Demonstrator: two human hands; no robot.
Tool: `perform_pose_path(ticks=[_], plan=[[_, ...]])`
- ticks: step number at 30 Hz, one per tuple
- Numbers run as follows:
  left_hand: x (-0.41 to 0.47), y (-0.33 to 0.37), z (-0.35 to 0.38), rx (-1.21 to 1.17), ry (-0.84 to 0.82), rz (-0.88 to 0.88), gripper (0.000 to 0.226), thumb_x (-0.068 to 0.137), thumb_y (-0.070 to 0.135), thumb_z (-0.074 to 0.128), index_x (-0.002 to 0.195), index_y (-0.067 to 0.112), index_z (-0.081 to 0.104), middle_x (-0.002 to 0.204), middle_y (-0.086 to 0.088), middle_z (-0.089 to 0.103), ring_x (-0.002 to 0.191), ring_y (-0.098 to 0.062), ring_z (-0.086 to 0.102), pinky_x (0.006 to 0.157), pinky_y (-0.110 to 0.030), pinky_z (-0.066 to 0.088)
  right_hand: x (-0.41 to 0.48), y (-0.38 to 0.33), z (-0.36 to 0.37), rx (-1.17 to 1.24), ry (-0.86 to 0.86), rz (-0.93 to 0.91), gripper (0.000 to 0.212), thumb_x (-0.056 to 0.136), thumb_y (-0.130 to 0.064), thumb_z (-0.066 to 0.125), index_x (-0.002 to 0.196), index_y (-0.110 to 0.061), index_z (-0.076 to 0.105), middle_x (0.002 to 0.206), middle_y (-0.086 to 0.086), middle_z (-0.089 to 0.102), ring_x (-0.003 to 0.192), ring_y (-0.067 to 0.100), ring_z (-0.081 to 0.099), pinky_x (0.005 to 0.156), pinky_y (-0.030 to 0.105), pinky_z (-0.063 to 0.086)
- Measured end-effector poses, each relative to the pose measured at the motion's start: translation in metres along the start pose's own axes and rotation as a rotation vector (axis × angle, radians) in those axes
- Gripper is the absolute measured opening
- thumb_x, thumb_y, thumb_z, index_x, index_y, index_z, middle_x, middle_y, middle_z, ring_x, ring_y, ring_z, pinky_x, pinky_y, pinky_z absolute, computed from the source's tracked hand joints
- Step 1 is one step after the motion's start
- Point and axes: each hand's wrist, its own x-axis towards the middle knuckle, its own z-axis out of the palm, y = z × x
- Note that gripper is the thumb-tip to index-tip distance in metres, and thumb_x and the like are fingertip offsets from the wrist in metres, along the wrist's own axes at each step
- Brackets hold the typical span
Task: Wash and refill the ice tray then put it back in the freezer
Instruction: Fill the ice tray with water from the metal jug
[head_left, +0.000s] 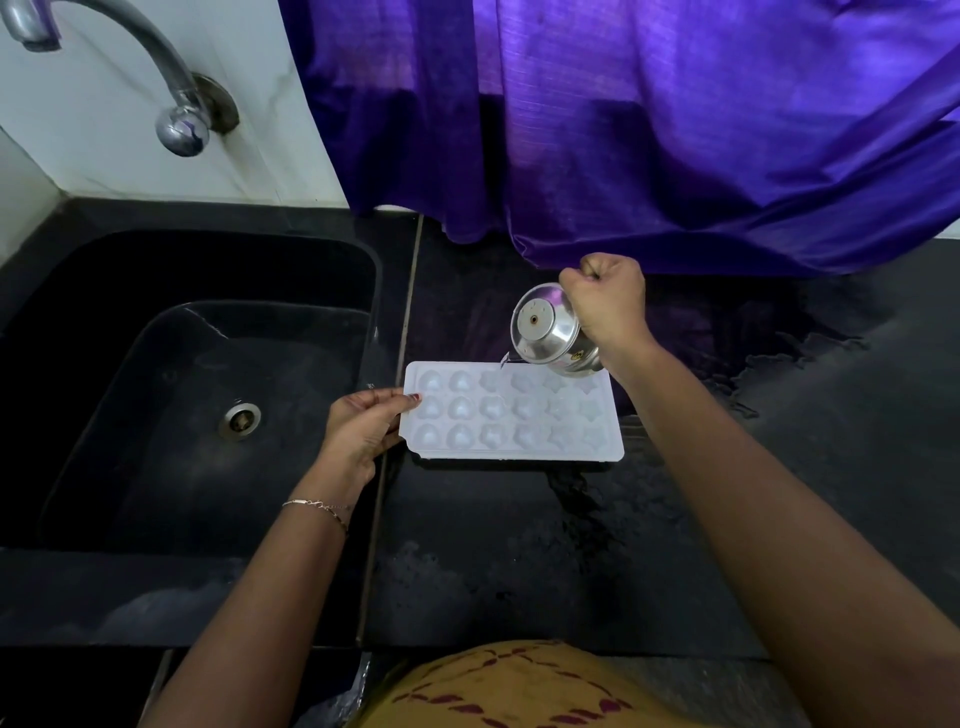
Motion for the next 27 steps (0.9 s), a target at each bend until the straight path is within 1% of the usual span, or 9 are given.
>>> perform_pose_path(ticks=[5, 8, 10, 14, 15, 17, 20, 22, 27], plan=[[0.001, 0.000, 0.000, -0.008, 0.000, 0.000, 0.019, 0.076, 0.005, 0.076, 0.093, 0.003, 0.069, 0.086, -0.012, 0.073, 0.064, -0.014, 0.071, 0.051, -0.021, 0.053, 0.001, 0.000, 0.000, 0.024, 0.018, 0.022, 0.042, 0.078, -0.006, 0.059, 0.051, -0.020, 0.031, 0.049, -0.005, 0.031, 0.056, 0.019, 0.034, 0.055, 0.031, 0.035], [0.001, -0.001, 0.000, -0.013, 0.005, -0.002, 0.020, 0.075, 0.005, 0.077, 0.094, 0.002, 0.069, 0.087, -0.012, 0.073, 0.064, -0.014, 0.070, 0.050, -0.020, 0.052, 0.000, 0.002, 0.001, 0.101, 0.033, 0.082, 0.044, 0.078, -0.004, 0.058, 0.049, -0.020, 0.030, 0.043, -0.010, 0.029, 0.045, 0.009, 0.031, 0.053, 0.029, 0.034], [0.001, -0.001, 0.000, -0.016, 0.005, -0.001, 0.018, 0.075, 0.004, 0.076, 0.092, 0.002, 0.069, 0.086, -0.012, 0.073, 0.063, -0.014, 0.070, 0.050, -0.020, 0.052, 0.000, 0.003, 0.002, 0.163, 0.041, 0.140, 0.043, 0.078, -0.003, 0.058, 0.050, -0.020, 0.030, 0.044, -0.008, 0.030, 0.043, 0.006, 0.030, 0.054, 0.029, 0.035], [0.001, -0.001, 0.000, -0.020, 0.008, -0.001, 0.021, 0.075, 0.005, 0.077, 0.095, 0.001, 0.069, 0.088, -0.013, 0.074, 0.067, -0.016, 0.071, 0.053, -0.022, 0.054, -0.002, 0.002, 0.008, 0.229, 0.033, 0.201, 0.039, 0.078, -0.005, 0.058, 0.053, -0.020, 0.033, 0.052, -0.001, 0.032, 0.055, 0.016, 0.034, 0.058, 0.032, 0.038], [0.001, -0.002, 0.000, -0.021, 0.007, -0.002, 0.023, 0.075, 0.005, 0.077, 0.096, 0.000, 0.069, 0.088, -0.013, 0.074, 0.069, -0.017, 0.071, 0.055, -0.023, 0.055, -0.002, 0.002, 0.011, 0.227, 0.026, 0.192, 0.039, 0.077, -0.005, 0.058, 0.053, -0.020, 0.033, 0.052, -0.001, 0.032, 0.054, 0.015, 0.034, 0.058, 0.032, 0.038], [0.001, -0.002, 0.000, -0.025, 0.009, -0.003, 0.025, 0.074, 0.005, 0.078, 0.097, -0.001, 0.069, 0.089, -0.013, 0.074, 0.073, -0.019, 0.071, 0.057, -0.024, 0.056, -0.003, -0.001, 0.015, 0.211, 0.003, 0.162, 0.040, 0.078, -0.004, 0.058, 0.052, -0.020, 0.031, 0.048, -0.004, 0.031, 0.046, 0.008, 0.033, 0.055, 0.029, 0.036], [0.000, -0.001, 0.000, -0.027, 0.009, -0.002, 0.025, 0.074, 0.005, 0.078, 0.097, -0.001, 0.069, 0.089, -0.013, 0.074, 0.068, -0.016, 0.072, 0.053, -0.022, 0.054, -0.003, -0.004, 0.022, 0.196, -0.031, 0.130, 0.042, 0.078, -0.003, 0.057, 0.050, -0.020, 0.030, 0.041, -0.011, 0.030, 0.039, 0.003, 0.030, 0.051, 0.026, 0.035], [0.000, -0.001, 0.000, -0.029, 0.013, -0.003, 0.024, 0.074, 0.005, 0.078, 0.096, -0.001, 0.070, 0.088, -0.013, 0.074, 0.066, -0.015, 0.072, 0.051, -0.021, 0.053, -0.003, -0.005, 0.026, 0.180, -0.038, 0.105, 0.044, 0.078, -0.002, 0.057, 0.048, -0.020, 0.030, 0.038, -0.015, 0.029, 0.041, 0.004, 0.029, 0.052, 0.027, 0.035], [0.000, -0.003, 0.000, -0.041, 0.008, -0.001, 0.020, 0.076, 0.006, 0.078, 0.093, 0.002, 0.070, 0.088, -0.012, 0.074, 0.067, -0.015, 0.072, 0.052, -0.020, 0.053, -0.004, -0.007, 0.034, 0.113, -0.066, 0.053, 0.046, 0.075, -0.005, 0.059, 0.044, -0.023, 0.029, 0.037, -0.015, 0.029, 0.050, 0.013, 0.033, 0.057, 0.034, 0.036]])
